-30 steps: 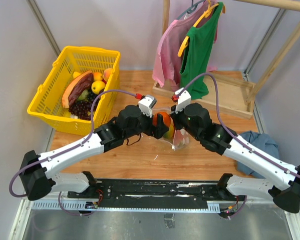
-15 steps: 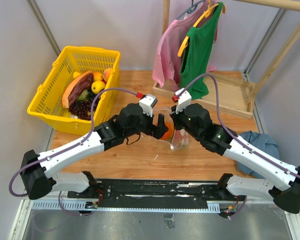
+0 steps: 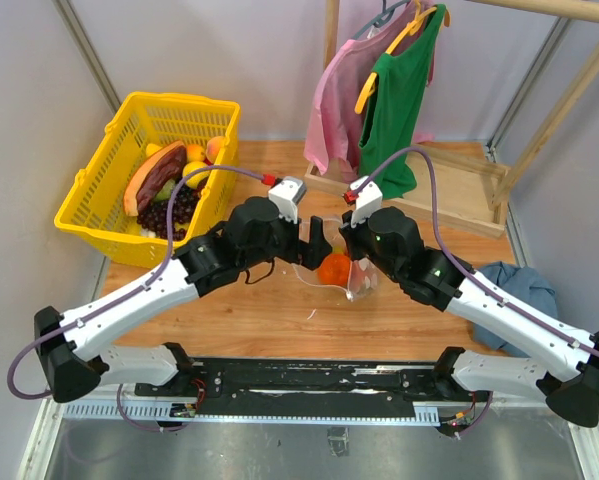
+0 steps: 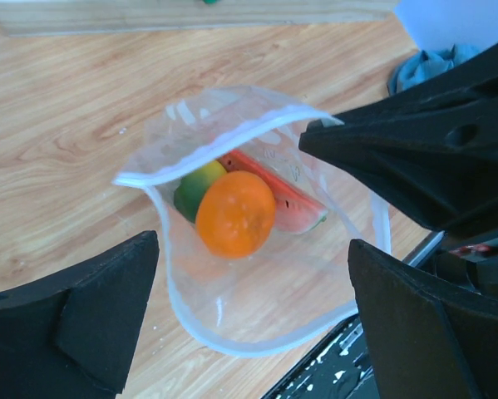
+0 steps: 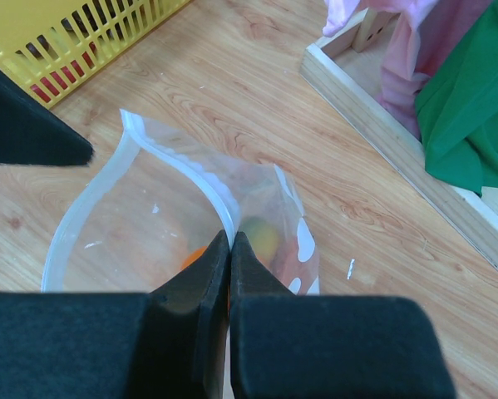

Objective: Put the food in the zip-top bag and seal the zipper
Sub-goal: Place the fake fruit in the zipper food storage bag.

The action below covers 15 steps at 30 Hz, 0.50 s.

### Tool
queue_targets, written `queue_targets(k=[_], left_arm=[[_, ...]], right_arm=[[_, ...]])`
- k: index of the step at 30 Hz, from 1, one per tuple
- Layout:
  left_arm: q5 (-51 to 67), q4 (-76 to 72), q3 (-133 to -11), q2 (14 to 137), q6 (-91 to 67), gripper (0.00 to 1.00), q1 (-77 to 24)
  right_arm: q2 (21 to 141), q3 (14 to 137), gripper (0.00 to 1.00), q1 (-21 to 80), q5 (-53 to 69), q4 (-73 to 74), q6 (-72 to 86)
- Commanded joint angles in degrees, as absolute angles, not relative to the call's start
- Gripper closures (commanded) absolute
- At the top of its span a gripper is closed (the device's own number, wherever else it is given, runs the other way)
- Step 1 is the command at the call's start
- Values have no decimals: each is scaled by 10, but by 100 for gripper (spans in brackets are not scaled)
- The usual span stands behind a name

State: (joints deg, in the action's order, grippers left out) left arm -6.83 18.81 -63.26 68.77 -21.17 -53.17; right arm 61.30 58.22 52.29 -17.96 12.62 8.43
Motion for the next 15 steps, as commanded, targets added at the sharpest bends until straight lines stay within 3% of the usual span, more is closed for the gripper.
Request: queue_targets(k=[1, 7, 15], left_arm=[[-144, 262, -690, 655, -231, 1, -537], [-279, 369, -764, 660, -248, 1, -514], [-233, 435, -801, 659, -235, 1, -304]], right_arm=[[604, 575, 99, 516, -186, 104, 89], [600, 571, 99, 516, -189, 105, 86], [601, 568, 99, 516, -192, 104, 80]])
